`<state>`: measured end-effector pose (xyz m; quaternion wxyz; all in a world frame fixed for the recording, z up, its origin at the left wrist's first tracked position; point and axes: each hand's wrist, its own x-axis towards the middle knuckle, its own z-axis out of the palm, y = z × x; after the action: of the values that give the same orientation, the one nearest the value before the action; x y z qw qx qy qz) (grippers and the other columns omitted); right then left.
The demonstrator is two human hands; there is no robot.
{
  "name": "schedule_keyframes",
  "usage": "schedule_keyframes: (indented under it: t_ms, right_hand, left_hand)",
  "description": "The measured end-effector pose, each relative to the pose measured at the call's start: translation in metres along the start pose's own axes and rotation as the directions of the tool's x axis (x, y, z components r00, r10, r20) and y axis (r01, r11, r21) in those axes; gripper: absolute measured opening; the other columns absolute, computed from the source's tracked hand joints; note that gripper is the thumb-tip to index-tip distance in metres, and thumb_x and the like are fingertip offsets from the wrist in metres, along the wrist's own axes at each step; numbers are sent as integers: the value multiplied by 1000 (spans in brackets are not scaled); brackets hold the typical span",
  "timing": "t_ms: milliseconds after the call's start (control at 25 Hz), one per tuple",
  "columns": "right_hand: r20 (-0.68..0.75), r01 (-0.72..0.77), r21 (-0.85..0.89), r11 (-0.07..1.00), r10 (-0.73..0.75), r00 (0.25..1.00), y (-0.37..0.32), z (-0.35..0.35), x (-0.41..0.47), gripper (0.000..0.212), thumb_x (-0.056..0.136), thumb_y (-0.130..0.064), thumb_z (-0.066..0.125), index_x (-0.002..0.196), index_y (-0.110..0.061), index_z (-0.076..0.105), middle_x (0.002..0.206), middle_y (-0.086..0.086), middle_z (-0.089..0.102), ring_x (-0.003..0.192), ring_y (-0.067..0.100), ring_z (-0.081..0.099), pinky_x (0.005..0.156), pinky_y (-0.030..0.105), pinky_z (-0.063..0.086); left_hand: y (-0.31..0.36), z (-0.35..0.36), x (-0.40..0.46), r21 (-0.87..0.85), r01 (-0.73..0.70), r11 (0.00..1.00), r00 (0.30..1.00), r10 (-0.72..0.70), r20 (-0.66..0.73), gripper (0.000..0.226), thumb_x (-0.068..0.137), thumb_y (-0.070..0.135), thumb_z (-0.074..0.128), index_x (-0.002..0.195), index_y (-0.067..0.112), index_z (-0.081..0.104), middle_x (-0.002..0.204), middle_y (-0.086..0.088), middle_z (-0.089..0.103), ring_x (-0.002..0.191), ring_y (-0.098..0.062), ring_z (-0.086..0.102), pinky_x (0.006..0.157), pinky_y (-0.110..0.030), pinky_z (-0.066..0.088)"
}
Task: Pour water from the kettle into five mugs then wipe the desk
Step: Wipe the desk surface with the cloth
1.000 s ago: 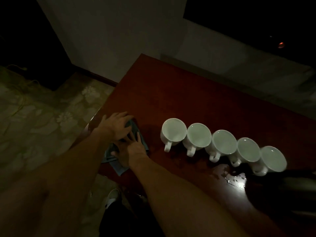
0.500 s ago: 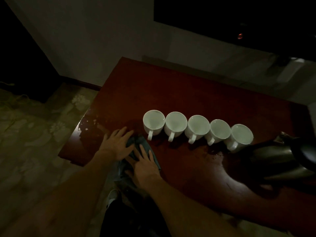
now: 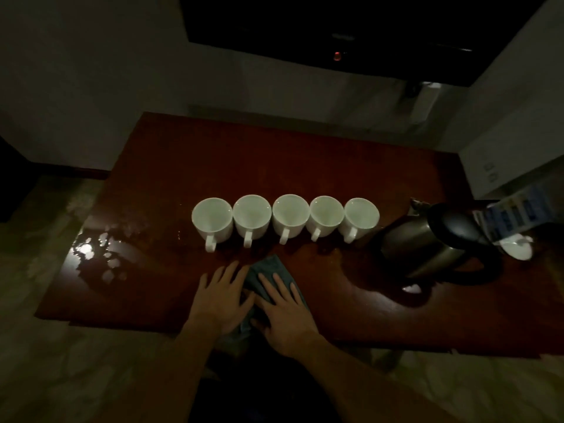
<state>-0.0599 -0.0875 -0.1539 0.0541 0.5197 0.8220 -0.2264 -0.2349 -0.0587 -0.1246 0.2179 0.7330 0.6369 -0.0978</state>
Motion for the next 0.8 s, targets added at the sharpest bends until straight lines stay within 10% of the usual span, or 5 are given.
schedule_keyframes:
  t_ms: [800]
  right_hand:
    - [-124,-381,12,925,379,917,199,-17,-160,59,100,-57,29,154,-46,7,166,-11,-1,152,16,-10,123,42,-4]
  left_hand:
    - [246,28,41,110,-488,866,873,482,80,71,100,53,34,158,18,13,164,-5,16,150,-23,15,120,-47,13]
